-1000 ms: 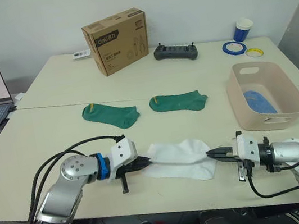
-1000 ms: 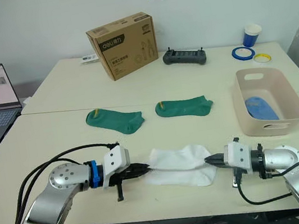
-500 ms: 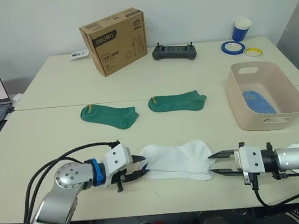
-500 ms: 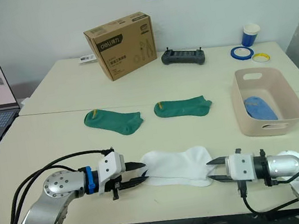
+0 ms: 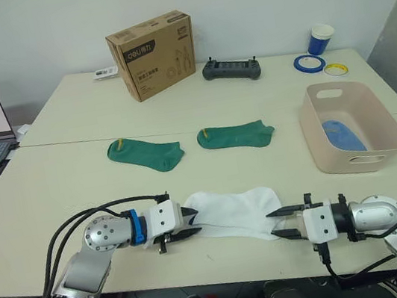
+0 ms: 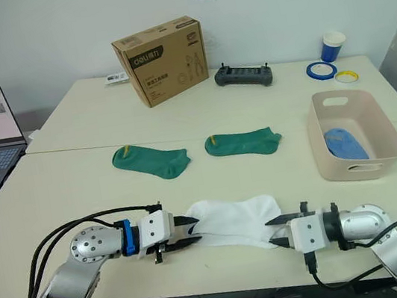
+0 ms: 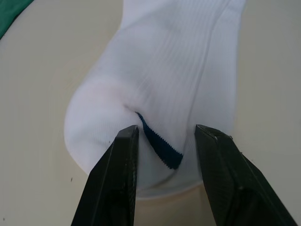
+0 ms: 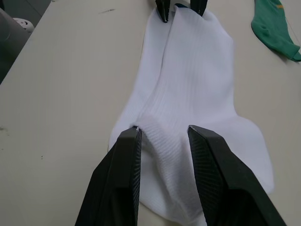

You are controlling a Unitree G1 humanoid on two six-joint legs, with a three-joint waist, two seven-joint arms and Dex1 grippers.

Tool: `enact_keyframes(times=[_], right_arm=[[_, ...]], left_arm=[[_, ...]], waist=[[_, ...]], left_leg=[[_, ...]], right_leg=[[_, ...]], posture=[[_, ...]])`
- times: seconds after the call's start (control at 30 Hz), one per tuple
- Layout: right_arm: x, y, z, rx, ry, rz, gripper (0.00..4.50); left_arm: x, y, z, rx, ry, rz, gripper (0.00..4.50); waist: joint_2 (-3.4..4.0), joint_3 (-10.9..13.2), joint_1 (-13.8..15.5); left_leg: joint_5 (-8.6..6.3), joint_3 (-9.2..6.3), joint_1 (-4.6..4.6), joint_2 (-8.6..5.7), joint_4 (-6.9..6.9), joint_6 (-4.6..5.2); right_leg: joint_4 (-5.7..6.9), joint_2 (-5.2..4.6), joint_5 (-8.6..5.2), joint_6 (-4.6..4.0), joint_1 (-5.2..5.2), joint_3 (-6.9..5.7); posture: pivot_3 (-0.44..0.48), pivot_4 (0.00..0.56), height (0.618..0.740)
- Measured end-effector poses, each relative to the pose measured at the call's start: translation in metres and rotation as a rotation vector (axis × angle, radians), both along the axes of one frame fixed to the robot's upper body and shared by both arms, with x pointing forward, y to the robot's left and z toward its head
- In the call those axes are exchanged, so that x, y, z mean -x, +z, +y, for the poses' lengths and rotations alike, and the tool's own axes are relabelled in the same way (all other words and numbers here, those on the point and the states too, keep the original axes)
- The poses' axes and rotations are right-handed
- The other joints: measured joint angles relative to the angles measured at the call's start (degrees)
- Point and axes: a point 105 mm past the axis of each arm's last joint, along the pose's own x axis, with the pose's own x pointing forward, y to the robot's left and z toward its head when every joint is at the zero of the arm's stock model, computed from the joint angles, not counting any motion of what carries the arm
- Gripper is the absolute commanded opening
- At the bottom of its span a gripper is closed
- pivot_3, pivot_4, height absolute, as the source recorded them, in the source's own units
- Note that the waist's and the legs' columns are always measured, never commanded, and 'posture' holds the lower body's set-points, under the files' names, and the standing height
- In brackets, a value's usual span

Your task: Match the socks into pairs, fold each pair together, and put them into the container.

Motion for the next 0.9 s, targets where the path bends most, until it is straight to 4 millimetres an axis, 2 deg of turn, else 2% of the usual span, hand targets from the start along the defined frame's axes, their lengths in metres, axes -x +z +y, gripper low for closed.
enact_keyframes(times=[0.13, 0.17, 0.53, 0.67, 0.77, 0.9], right_arm=[[0.0, 0.005, 0.001, -0.043, 0.005, 0.025, 0.03], [0.0, 0.005, 0.001, -0.05, 0.003, 0.03, 0.0], [-0.015, 0.023, -0.002, -0.17, -0.072, 0.108, 0.0], [-0.019, 0.028, -0.004, -0.201, -0.097, 0.139, 0.0], [-0.024, 0.035, -0.001, -0.222, -0.097, 0.127, 0.0], [-0.022, 0.034, -0.001, -0.221, -0.097, 0.136, 0.0]], left_arm=[[-0.004, 0.0, -0.003, 0.012, 0.009, -0.004, 0.38], [-0.004, 0.0, -0.003, 0.012, 0.008, -0.005, 0.04], [-0.011, 0.012, -0.008, 0.072, 0.014, 0.02, 0.01], [-0.012, 0.016, -0.004, 0.117, 0.037, 0.081, 0.01], [-0.006, 0.017, 0.004, 0.084, 0.018, 0.143, 0.01], [0.0, 0.016, 0.008, 0.059, 0.005, 0.179, 0.01]], waist=[[0.0, 0.0, -0.01], [0.0, 0.0, -0.01], [0.0, 0.0, -0.02], [0.0, 0.0, -0.07], [0.01, -0.01, -0.19], [0.01, -0.01, -0.05]], left_leg=[[0.0, -0.01, 0.0, 0.0, 0.01, 0.0], [0.0, -0.01, 0.0, 0.0, 0.0, 0.0], [0.0, -0.05, 0.0, 0.0, 0.01, 0.0], [0.0, -0.05, -0.01, 0.01, 0.0, 0.0], [0.0, -0.08, 0.0, 0.04, 0.0, 0.0], [0.0, -0.08, -0.02, 0.03, 0.0, 0.0]], right_leg=[[0.0, 0.0, 0.04, 0.06, 0.01, 0.0], [0.0, 0.0, 0.04, 0.08, 0.01, 0.0], [0.01, 0.01, 0.07, 0.11, 0.02, -0.02], [0.02, 0.04, 0.07, 0.11, 0.01, -0.02], [0.03, 0.1, 0.06, 0.11, 0.0, -0.02], [0.01, 0.08, 0.05, 0.09, 0.01, -0.02]], posture=[[0.0, 0.15, 0.74], [0.0, 0.15, 0.74], [0.0, 0.15, 0.74], [0.0, 0.15, 0.74], [0.0, 0.15, 0.74], [0.0, 0.15, 0.74]])
